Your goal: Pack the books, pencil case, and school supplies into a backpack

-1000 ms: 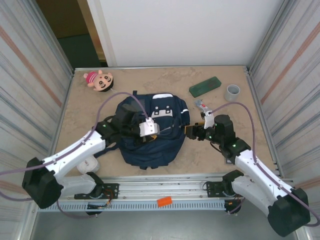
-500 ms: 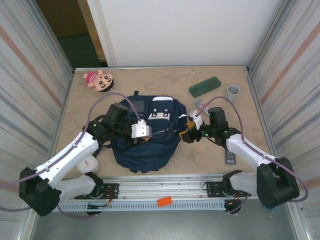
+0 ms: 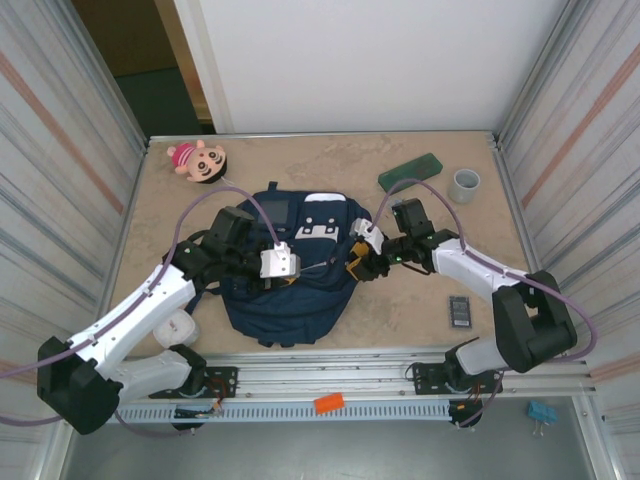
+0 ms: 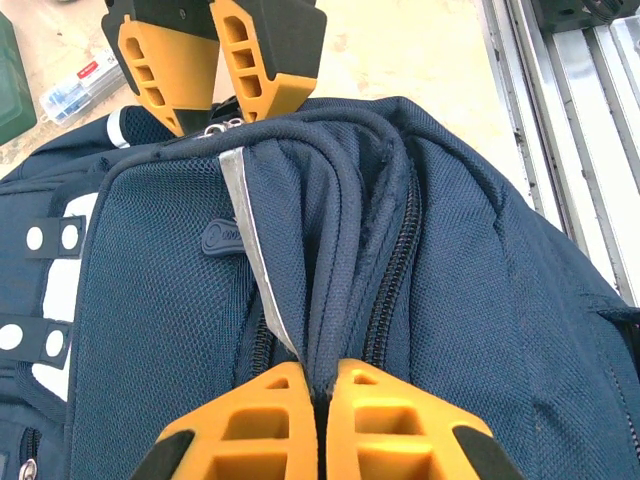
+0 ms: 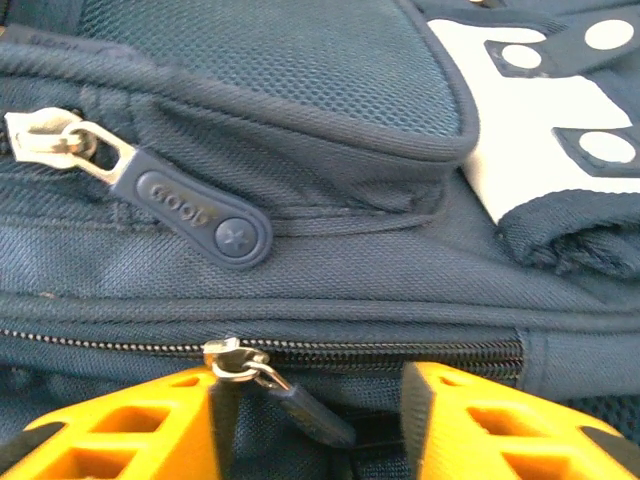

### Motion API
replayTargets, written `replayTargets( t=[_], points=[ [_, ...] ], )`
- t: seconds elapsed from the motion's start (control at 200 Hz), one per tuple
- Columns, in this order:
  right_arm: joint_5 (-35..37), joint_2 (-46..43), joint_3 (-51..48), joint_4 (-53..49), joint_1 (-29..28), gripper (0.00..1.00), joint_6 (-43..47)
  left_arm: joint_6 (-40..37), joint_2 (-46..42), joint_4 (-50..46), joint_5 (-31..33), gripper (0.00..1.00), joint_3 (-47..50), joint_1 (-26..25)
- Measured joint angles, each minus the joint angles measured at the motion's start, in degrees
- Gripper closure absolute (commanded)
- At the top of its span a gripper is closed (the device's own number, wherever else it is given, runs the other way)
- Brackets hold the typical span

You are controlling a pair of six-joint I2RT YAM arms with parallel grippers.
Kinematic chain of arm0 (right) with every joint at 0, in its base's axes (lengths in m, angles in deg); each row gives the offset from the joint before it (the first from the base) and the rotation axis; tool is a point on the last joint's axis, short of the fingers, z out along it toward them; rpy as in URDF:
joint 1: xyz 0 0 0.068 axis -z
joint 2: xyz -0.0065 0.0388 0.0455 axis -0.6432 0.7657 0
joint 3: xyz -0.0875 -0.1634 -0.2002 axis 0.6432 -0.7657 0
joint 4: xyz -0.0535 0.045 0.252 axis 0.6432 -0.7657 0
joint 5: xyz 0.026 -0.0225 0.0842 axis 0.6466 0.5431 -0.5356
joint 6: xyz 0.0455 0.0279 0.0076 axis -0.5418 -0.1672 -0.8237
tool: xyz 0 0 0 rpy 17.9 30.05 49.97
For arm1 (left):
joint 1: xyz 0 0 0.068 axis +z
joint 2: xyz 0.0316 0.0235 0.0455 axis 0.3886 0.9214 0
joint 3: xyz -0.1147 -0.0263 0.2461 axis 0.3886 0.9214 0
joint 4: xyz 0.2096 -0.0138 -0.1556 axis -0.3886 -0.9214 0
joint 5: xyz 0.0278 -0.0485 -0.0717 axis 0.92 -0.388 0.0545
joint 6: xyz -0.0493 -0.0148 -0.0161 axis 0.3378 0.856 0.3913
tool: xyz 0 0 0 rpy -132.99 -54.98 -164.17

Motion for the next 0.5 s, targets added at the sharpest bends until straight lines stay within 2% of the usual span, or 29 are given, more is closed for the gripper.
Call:
replayTargets(
  t=[0.13, 0.226, 0.501],
  points=[
    [-2.0, -0.4, 0.2, -3.3, -0.1, 0.9, 1.8, 0.0, -0.3, 0.3, 0.0, 1.0, 0.1, 0.2],
    [-3.5, -0.9, 0.2, -5.3, -0.1, 0.98, 2.0, 0.2, -0.3, 0.5, 0.0, 1.0, 0.2, 0.3],
    [-4.7, -2.9, 1.3, -8.8, -0.1, 1.0, 0.9, 1.8, -0.7, 2.1, 1.2, 1.0, 1.1, 0.3]
  ],
)
